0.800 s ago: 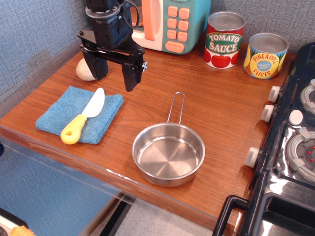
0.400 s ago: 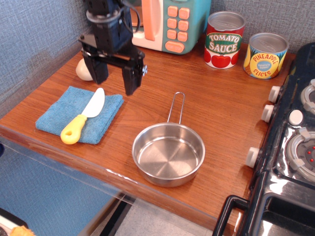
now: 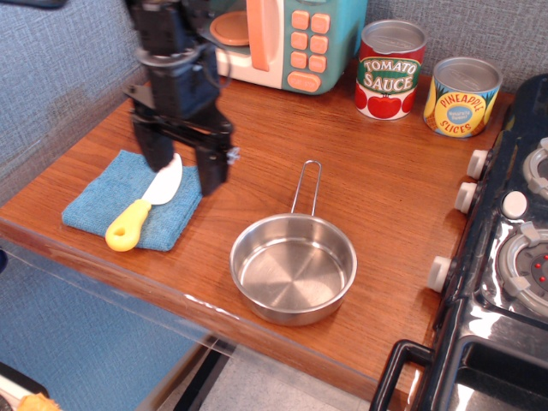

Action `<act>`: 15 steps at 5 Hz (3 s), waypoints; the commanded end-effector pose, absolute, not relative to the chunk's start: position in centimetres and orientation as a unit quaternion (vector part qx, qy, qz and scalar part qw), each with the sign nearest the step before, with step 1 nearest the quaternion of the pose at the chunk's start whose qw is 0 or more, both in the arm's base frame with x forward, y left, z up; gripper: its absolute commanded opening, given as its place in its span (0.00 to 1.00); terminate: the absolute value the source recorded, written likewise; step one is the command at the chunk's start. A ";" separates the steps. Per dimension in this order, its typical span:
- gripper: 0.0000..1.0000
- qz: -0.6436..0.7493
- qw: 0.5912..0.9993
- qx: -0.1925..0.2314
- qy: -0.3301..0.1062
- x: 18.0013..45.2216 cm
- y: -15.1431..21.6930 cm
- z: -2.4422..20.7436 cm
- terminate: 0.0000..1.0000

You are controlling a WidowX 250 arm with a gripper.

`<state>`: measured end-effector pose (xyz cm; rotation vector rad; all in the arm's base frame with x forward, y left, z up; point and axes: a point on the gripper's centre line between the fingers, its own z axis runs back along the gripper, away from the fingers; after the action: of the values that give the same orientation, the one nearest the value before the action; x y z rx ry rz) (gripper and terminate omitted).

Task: Move knife below cans

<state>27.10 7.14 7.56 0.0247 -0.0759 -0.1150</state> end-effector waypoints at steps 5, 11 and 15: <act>1.00 0.053 0.996 0.059 -0.053 22.6 11.9 3.5 0.00; 0.00 0.058 0.996 0.046 -0.058 22.9 11.8 3.6 0.00; 0.00 -0.001 0.996 0.012 -0.093 28.7 6.4 8.8 0.00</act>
<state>28.48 5.77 7.52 0.0082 -0.1382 -0.0104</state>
